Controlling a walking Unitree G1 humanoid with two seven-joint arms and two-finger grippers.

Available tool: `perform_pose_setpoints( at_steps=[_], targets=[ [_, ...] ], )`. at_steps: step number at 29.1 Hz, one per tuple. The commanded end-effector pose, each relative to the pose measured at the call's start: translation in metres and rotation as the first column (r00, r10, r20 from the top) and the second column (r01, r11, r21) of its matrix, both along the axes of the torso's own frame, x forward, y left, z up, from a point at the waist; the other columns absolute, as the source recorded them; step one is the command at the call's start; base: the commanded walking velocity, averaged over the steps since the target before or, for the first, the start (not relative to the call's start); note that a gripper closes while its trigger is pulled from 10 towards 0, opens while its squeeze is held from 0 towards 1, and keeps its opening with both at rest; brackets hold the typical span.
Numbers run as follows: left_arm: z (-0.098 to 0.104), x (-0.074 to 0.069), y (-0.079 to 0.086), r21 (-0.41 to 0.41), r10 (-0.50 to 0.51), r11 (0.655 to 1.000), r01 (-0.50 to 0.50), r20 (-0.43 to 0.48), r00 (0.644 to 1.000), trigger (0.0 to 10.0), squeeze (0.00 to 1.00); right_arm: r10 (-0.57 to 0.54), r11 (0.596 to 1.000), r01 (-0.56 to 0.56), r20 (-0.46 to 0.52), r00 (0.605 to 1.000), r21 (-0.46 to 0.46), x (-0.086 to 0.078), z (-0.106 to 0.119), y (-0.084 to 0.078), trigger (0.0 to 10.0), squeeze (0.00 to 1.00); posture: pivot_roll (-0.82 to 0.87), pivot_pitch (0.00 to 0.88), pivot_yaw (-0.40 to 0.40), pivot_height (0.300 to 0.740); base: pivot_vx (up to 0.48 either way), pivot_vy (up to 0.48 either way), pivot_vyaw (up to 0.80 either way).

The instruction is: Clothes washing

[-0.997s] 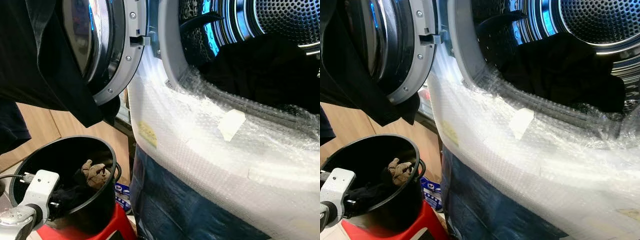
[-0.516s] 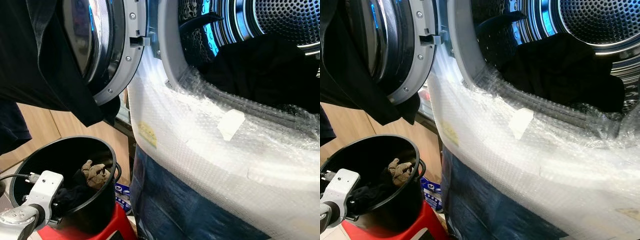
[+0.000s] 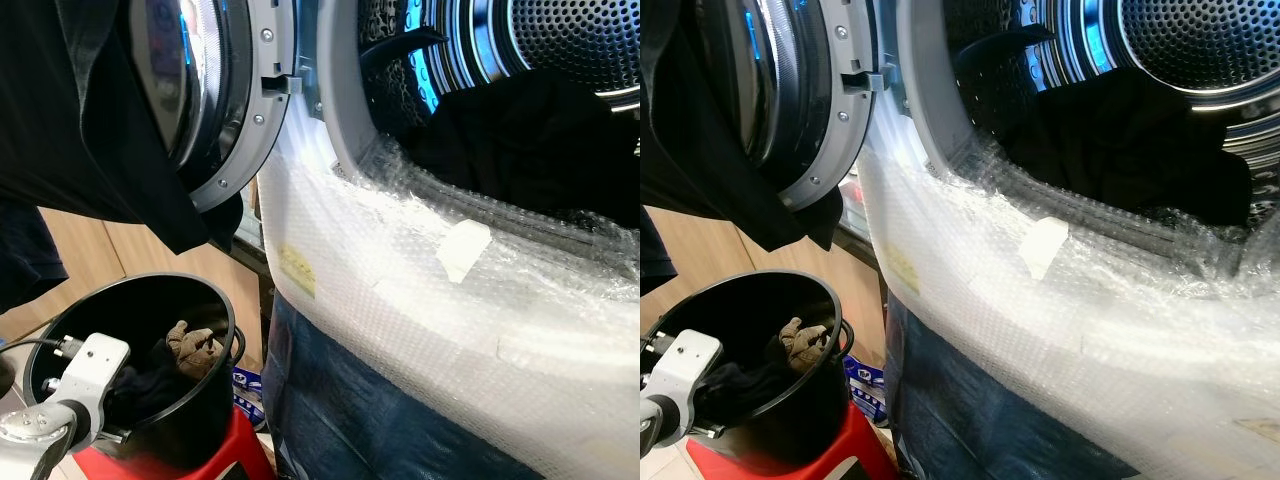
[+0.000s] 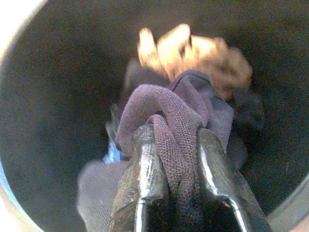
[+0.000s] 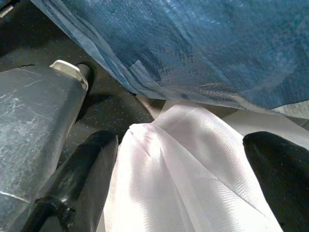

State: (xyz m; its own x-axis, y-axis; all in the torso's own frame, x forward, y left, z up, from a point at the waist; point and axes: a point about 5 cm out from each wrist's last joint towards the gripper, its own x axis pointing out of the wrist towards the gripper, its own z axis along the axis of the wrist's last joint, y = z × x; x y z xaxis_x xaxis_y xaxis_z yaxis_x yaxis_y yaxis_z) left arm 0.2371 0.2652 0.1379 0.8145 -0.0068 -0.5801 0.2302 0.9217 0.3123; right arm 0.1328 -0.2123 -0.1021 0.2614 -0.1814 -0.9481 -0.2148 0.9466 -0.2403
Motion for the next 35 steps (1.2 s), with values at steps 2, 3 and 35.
perform_pose_setpoints(
  at_steps=[2, 3, 35],
  targets=[
    [0.032, 0.014, -0.015, 0.005, -0.096, 0.995, 0.096, 0.116, 0.989, 0.0, 0.00, -0.009, 1.000, 0.010, 0.020, 1.000, -0.016, 0.003, 0.002, -0.003, 10.0, 0.00, 0.17, 0.000, -0.054, 0.740, 0.000, 0.000, 0.00],
    [0.041, 0.020, -0.020, 0.004, -0.130, 0.991, 0.130, 0.145, 0.981, 0.0, 0.00, -0.008, 1.000, 0.008, 0.028, 1.000, -0.018, 0.006, 0.002, -0.003, 10.0, 0.00, 0.16, 0.000, -0.048, 0.740, 0.000, 0.000, 0.00],
    [0.093, 0.033, -0.272, -0.156, -0.917, 0.201, 0.967, 0.318, 0.242, 0.0, 0.00, -0.023, 1.000, 0.022, 0.014, 1.000, 0.019, -0.006, -0.004, 0.010, 10.0, 0.00, 0.10, 0.000, -0.005, 0.740, 0.000, 0.000, 0.00]
  ],
)
